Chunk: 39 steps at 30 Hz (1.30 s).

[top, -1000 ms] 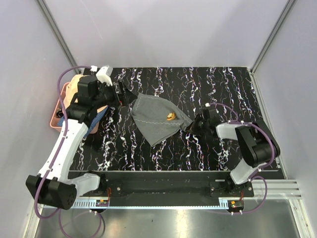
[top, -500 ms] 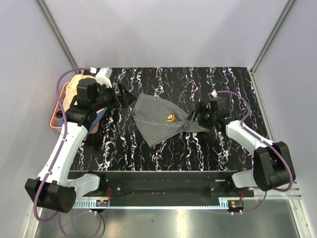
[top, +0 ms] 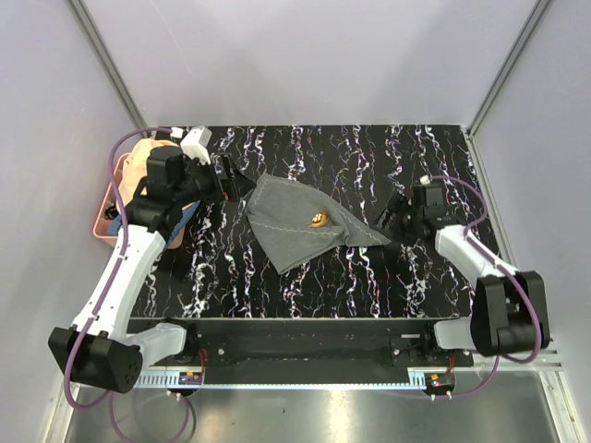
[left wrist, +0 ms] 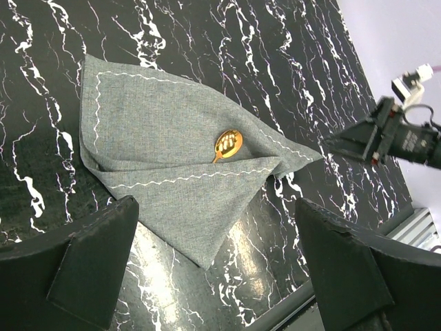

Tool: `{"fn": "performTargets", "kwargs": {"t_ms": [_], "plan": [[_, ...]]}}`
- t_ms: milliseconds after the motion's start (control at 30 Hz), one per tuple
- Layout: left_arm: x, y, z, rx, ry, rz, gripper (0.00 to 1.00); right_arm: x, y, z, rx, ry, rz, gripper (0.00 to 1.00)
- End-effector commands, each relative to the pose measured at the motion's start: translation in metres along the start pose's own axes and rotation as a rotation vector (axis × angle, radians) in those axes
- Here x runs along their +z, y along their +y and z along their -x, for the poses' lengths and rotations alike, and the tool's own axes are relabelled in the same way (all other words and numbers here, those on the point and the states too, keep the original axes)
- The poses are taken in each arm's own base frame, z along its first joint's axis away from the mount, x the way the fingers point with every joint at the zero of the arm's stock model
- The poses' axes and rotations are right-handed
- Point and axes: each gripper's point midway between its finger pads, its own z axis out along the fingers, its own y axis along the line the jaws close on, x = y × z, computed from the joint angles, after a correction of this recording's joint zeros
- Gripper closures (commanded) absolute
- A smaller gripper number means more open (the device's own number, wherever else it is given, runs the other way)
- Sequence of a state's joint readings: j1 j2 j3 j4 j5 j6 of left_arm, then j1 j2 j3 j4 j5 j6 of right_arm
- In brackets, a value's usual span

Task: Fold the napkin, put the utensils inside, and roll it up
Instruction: Fold the napkin

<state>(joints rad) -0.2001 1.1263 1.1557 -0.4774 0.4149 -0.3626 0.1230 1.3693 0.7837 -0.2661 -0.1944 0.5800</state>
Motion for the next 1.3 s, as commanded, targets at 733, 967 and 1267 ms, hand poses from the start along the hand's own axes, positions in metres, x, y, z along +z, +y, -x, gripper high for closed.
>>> {"fn": "performTargets", "kwargs": {"t_ms": [733, 967, 1267], "plan": [[0.002, -0.004, 0.005, 0.030, -0.016, -0.027, 0.01, 0.023, -0.031, -0.023, 0.144, 0.005, -0.074, 0.38], [0.003, -0.004, 0.004, 0.025, -0.012, -0.026, 0.01, 0.019, -0.031, -0.018, 0.149, -0.015, -0.068, 0.41], [0.002, -0.004, 0.003, 0.024, -0.013, -0.028, 0.01, 0.016, -0.024, -0.006, 0.164, -0.048, -0.044, 0.41]]}}
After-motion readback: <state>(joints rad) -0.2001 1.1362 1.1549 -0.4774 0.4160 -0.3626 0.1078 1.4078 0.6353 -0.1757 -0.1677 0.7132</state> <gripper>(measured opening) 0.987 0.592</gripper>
